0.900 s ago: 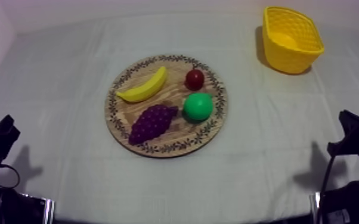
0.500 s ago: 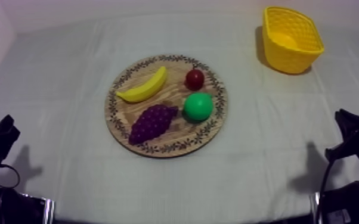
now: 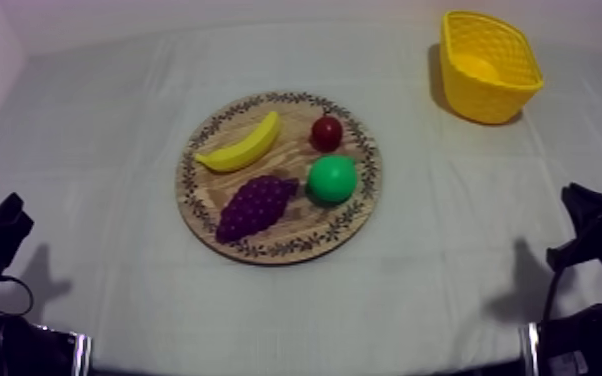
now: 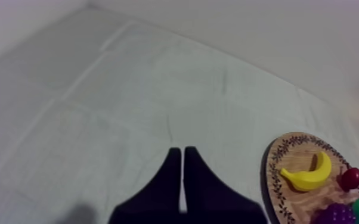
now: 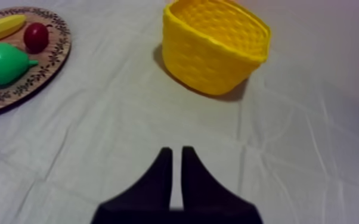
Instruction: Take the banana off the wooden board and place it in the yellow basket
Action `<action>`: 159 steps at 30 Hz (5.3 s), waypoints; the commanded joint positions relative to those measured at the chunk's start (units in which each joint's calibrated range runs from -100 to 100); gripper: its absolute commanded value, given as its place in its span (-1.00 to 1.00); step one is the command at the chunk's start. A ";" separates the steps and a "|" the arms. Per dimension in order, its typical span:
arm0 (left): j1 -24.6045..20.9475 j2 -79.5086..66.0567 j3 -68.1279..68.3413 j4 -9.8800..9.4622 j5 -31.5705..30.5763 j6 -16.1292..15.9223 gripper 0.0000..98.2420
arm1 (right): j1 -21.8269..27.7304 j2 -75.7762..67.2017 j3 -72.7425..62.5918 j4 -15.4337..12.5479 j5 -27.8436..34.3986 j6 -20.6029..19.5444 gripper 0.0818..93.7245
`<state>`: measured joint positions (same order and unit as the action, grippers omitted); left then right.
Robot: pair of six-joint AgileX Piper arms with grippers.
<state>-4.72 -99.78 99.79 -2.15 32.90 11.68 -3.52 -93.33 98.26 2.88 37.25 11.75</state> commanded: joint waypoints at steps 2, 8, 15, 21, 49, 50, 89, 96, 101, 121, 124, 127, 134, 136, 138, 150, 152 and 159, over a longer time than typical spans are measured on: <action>-0.02 -0.05 -0.01 -0.03 0.00 -0.01 -1.00 | -1.85 4.62 -3.06 1.72 -1.22 -1.78 -0.92; -0.02 -0.05 -0.01 -0.03 0.00 0.00 -1.00 | -5.63 14.63 -11.29 3.89 -2.77 -3.80 -0.92; -0.02 -0.05 -0.01 -0.03 0.00 0.01 -1.00 | -9.68 25.51 -23.27 1.16 -4.09 -0.52 -0.91; -0.02 -0.05 -0.01 -0.03 0.00 0.02 -1.00 | -12.89 34.67 -32.30 -0.66 -8.47 2.51 -0.90; -0.02 -0.05 -0.01 -0.03 0.00 -0.01 -1.00 | -24.25 75.23 -67.60 -16.60 -9.73 35.35 -0.89; -0.02 -0.05 -0.01 -0.03 0.00 0.00 -1.00 | -24.44 76.41 -68.81 -16.70 -9.25 36.08 -0.89; -0.02 -0.05 -0.01 -0.03 0.00 -0.02 -1.00 | -30.22 91.32 -67.83 -11.63 -4.14 41.56 0.07; -0.02 -0.05 -0.01 -0.03 0.00 0.00 -1.00 | -31.38 96.50 -73.25 -8.49 -1.45 37.89 0.17; -0.02 -0.05 -0.01 -0.03 0.00 -0.01 -1.00 | -31.65 102.08 -79.25 -6.72 1.25 35.52 0.16; -0.02 -0.05 -0.01 -0.03 0.00 0.01 -1.00 | -31.64 120.96 -96.72 -2.79 8.76 31.77 0.16; -0.02 -0.05 -0.01 -0.03 0.00 0.01 -1.00 | -31.58 122.93 -99.28 -2.50 9.60 31.74 0.16; -0.02 -0.05 -0.01 -0.03 0.00 0.02 -1.00 | -31.46 124.95 -102.16 -2.31 10.45 31.67 0.17; -0.02 -0.05 -0.01 -0.03 0.00 -0.01 -1.00 | -30.94 128.20 -105.95 -2.49 12.08 32.05 0.18; -0.02 -0.05 -0.01 -0.03 0.00 0.00 -1.00 | -30.84 128.49 -105.51 -2.50 12.21 32.18 0.17; -0.02 -0.05 -0.01 -0.03 0.00 0.01 -1.00 | -30.75 128.42 -104.59 -2.55 12.21 32.39 0.18; -0.02 -0.05 -0.01 -0.03 0.00 0.01 -1.00 | -31.00 129.06 -100.10 -1.49 6.89 31.62 0.19; -0.02 -0.05 -0.01 -0.03 0.00 0.01 -1.00 | -31.05 129.62 -100.09 -1.41 6.21 31.51 0.20; -0.02 -0.05 -0.01 -0.03 0.00 0.00 -1.00 | -30.72 132.20 -102.64 -1.29 5.87 31.11 0.17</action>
<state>-4.72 -99.78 99.79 -2.15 32.90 11.68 -34.34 38.68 -3.90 1.51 43.01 42.94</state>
